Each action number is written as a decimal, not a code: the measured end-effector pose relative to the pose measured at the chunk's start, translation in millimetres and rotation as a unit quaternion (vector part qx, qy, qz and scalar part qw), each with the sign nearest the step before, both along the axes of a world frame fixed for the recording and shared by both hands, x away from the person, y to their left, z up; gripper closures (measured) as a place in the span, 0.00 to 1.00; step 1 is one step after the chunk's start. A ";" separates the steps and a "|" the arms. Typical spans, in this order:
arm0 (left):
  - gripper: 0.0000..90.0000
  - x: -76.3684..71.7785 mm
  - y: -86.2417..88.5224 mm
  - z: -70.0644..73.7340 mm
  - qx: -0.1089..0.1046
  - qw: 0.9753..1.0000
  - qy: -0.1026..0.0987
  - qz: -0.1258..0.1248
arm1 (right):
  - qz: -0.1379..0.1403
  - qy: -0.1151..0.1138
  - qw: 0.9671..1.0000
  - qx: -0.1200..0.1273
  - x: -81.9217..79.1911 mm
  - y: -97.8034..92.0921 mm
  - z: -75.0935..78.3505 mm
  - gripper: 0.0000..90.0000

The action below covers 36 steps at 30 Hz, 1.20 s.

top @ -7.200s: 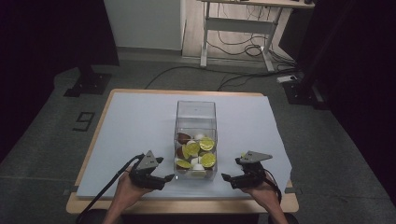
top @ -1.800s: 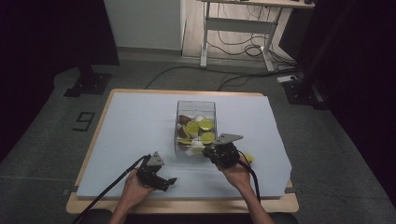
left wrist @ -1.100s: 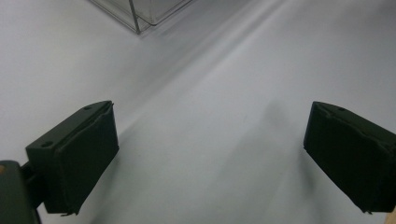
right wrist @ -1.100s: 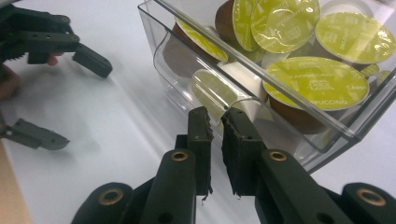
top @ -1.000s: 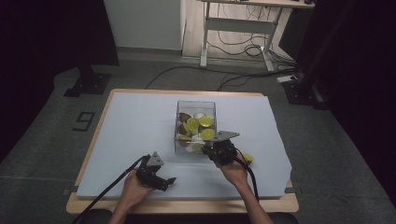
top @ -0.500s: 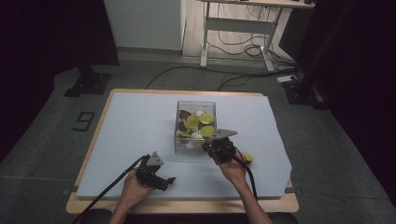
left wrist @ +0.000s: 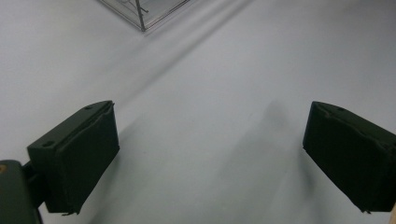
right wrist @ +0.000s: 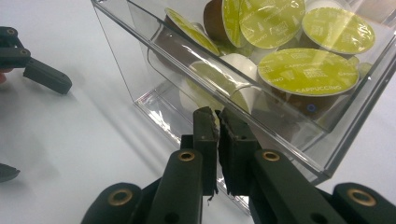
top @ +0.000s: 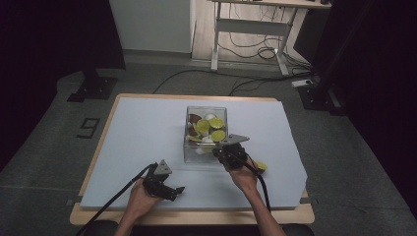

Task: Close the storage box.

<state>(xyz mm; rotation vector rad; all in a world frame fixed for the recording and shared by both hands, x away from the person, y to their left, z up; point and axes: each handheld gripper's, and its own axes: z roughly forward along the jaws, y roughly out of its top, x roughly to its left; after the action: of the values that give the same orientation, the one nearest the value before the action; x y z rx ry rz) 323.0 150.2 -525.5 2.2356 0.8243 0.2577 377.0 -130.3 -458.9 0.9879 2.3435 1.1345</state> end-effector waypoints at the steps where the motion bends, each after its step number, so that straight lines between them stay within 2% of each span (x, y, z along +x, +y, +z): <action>1: 0.04 0.0 0.0 0.0 0.001 1.000 0.000 0.000 | -0.001 0.000 1.000 0.000 0.2 0.1 -0.3 0.94; 15: 0.04 0.2 0.8 -0.5 0.005 1.000 0.000 0.003 | -0.005 0.002 1.000 0.003 1.6 1.5 -2.2 0.94; 20: 0.03 0.2 1.3 -1.0 0.014 1.000 -0.002 0.006 | -0.001 0.008 1.000 0.007 1.6 0.5 -2.7 0.90; 23: 0.03 0.5 1.6 -2.1 0.023 1.000 -0.002 0.008 | 0.008 0.011 1.000 0.002 0.5 0.2 -3.3 0.85; 26: 0.02 0.2 1.4 -2.6 0.032 0.999 -0.005 0.008 | 0.016 0.014 1.000 -0.004 -1.4 0.6 -3.5 0.74; 28: 0.01 0.1 1.2 -2.8 0.033 0.999 -0.006 0.010 | 0.017 0.008 1.000 -0.010 -3.3 0.4 -3.3 0.68; 33: 0.00 0.4 1.0 -3.2 0.035 0.999 -0.004 0.010 | 0.028 0.015 0.999 -0.017 -6.1 -3.3 -2.7 0.50; 36: 0.00 0.2 1.1 -3.1 0.036 0.999 -0.005 0.009 | 0.028 0.020 0.999 -0.016 -7.3 -5.7 -2.9 0.43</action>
<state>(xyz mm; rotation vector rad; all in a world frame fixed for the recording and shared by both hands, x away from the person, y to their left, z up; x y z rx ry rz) 323.2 151.2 -528.6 2.2923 0.8428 0.3099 369.7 -136.1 -461.8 0.9489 2.4267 1.1040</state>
